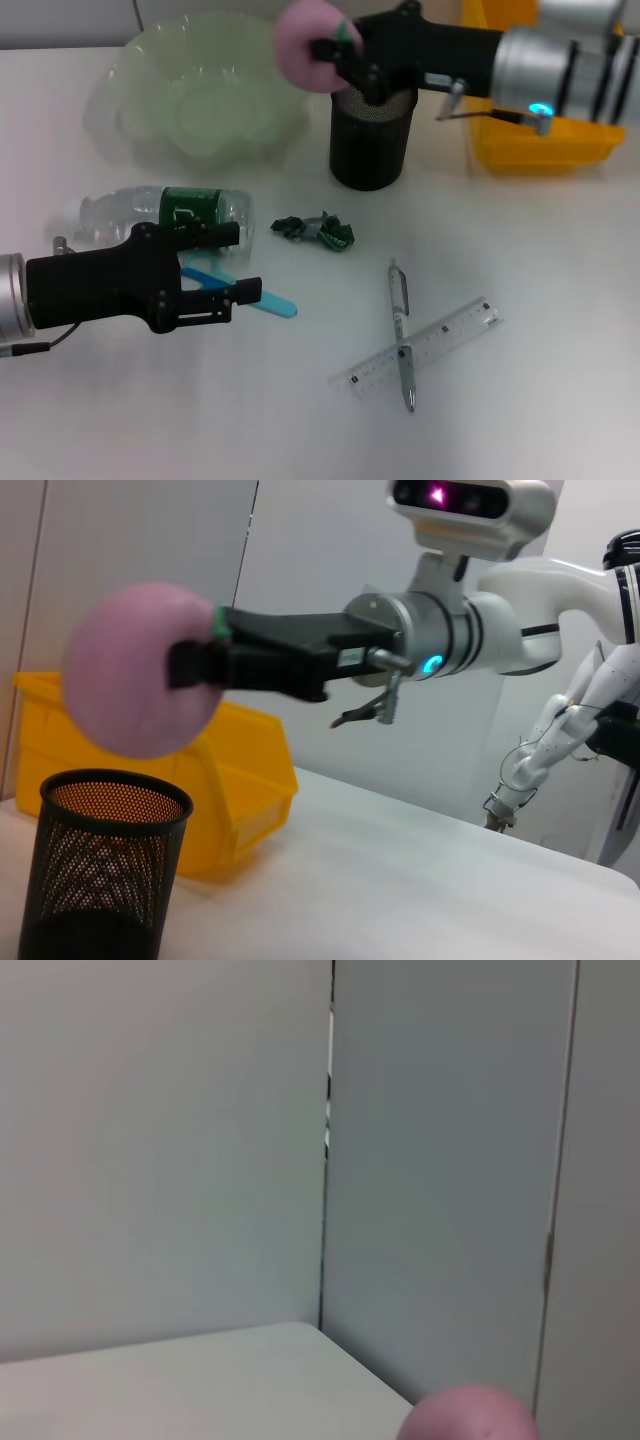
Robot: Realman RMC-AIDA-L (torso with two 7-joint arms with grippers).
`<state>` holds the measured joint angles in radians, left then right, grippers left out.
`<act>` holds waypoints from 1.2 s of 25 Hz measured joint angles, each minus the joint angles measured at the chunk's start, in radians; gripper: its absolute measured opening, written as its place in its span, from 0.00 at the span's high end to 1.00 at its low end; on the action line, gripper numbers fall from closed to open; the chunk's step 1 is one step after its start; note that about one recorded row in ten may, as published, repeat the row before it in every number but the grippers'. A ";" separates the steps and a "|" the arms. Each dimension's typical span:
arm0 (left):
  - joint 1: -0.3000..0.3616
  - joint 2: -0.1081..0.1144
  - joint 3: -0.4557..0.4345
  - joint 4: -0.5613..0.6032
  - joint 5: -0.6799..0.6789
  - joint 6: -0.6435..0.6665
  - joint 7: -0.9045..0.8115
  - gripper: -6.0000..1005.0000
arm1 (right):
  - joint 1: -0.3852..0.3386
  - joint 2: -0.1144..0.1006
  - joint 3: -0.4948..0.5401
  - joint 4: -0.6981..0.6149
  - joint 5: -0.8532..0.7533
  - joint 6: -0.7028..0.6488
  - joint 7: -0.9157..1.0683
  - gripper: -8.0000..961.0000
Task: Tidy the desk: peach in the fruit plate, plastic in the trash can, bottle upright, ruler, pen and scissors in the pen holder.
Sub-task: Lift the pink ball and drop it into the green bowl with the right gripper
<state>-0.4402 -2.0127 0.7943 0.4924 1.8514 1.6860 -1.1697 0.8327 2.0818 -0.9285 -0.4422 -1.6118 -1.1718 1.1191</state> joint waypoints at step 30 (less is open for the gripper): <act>-0.046 -0.033 -0.008 -0.001 -0.001 -0.028 0.015 0.24 | 0.336 0.011 -0.101 0.235 0.058 0.455 -0.008 0.92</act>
<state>-0.4860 -2.0456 0.7858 0.4915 1.8505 1.6579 -1.1551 1.1692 2.0923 -1.0293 -0.2077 -1.5538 -0.7167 1.1111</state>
